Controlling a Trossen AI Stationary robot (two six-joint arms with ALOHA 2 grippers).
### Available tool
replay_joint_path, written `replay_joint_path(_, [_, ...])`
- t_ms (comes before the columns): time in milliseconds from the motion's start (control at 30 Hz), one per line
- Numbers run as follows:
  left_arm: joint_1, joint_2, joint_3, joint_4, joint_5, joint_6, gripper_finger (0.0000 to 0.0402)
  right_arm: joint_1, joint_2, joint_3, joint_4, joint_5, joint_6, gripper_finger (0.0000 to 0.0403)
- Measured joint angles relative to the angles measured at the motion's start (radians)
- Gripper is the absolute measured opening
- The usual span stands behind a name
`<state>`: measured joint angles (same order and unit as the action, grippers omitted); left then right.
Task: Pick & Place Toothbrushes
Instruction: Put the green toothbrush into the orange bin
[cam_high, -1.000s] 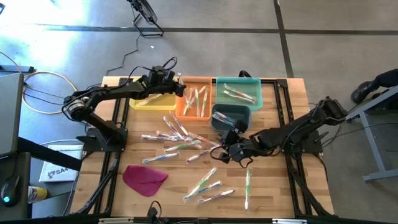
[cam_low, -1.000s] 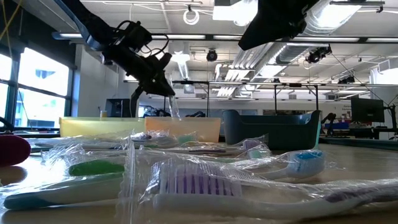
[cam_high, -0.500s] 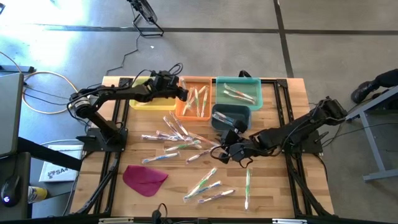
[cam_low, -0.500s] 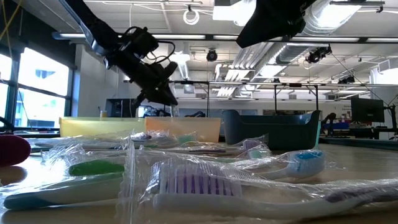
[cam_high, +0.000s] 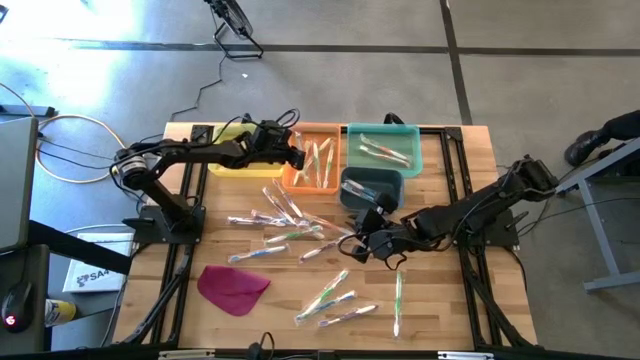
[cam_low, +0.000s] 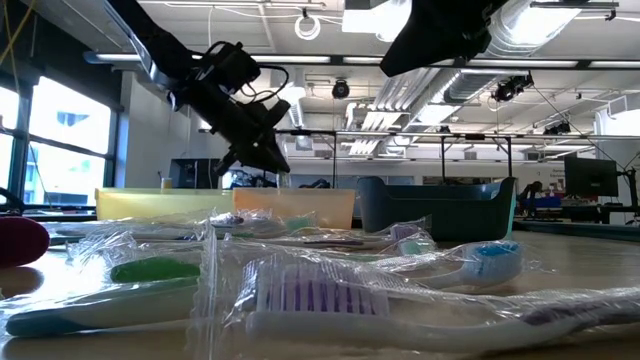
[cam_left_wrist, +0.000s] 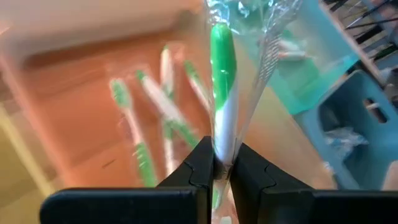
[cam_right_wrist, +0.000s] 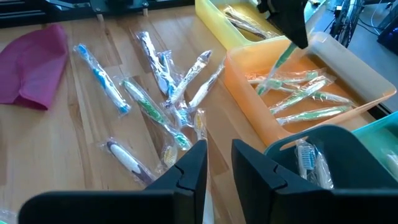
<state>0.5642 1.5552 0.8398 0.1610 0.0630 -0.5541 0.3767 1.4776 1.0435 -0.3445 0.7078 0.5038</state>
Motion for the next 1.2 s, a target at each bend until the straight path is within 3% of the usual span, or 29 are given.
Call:
replay_joint_path(333, [-0.008, 0.051, 0.002, 0.011, -0.003, -0.010, 0.0027, 0.000, 0.000, 0.000, 0.008, 0.000, 0.000, 0.0066])
replay_joint_path(833, [-0.009, 0.054, 0.001, 0.022, -0.022, -0.003, 0.0105, 0.000, 0.000, 0.000, 0.009, 0.000, 0.000, 0.0066])
replay_joint_path(1200, [-0.009, 0.054, 0.001, 0.023, -0.022, 0.000, 0.0111, 0.000, 0.000, 0.000, 0.009, 0.000, 0.000, 0.0066])
